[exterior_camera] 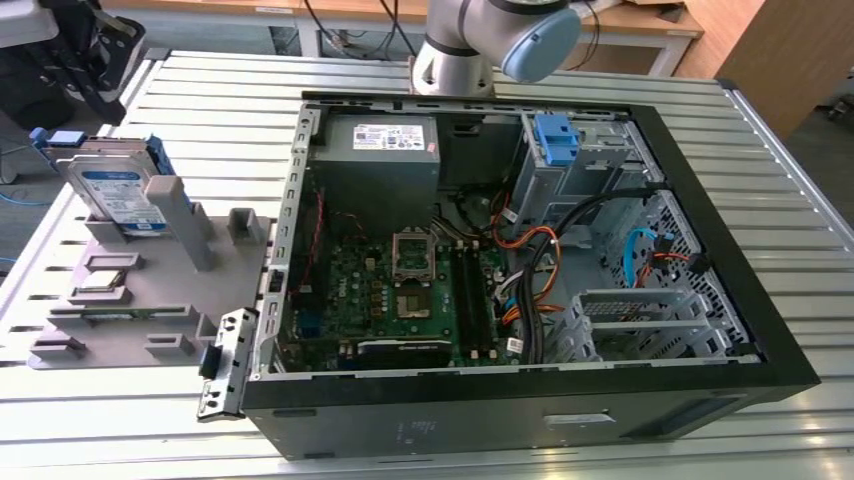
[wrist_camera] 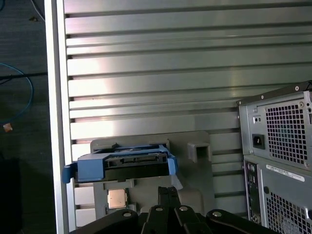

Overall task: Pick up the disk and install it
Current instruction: 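Reach for the disk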

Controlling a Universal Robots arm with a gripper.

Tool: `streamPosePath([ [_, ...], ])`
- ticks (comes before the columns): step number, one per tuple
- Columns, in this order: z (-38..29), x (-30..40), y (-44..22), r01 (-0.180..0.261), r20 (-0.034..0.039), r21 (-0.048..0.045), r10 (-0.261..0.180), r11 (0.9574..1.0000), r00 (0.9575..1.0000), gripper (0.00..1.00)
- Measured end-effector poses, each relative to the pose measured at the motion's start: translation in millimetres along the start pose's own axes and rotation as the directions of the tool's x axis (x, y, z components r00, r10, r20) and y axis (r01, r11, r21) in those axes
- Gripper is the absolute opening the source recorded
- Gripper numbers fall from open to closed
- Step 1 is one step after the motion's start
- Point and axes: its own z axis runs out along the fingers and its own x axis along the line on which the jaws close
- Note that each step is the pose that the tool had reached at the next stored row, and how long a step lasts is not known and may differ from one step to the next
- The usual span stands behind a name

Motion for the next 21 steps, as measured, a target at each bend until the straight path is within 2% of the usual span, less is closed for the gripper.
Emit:
streamPosePath([
  [6,0.1,0.7,-0.1,0.0,0.0,0.0,0.0,1.0,1.0,0.11],
  [21,2.7,15.2,-1.4,0.0,0.0,0.0,0.0,1.0,1.0,0.11],
])
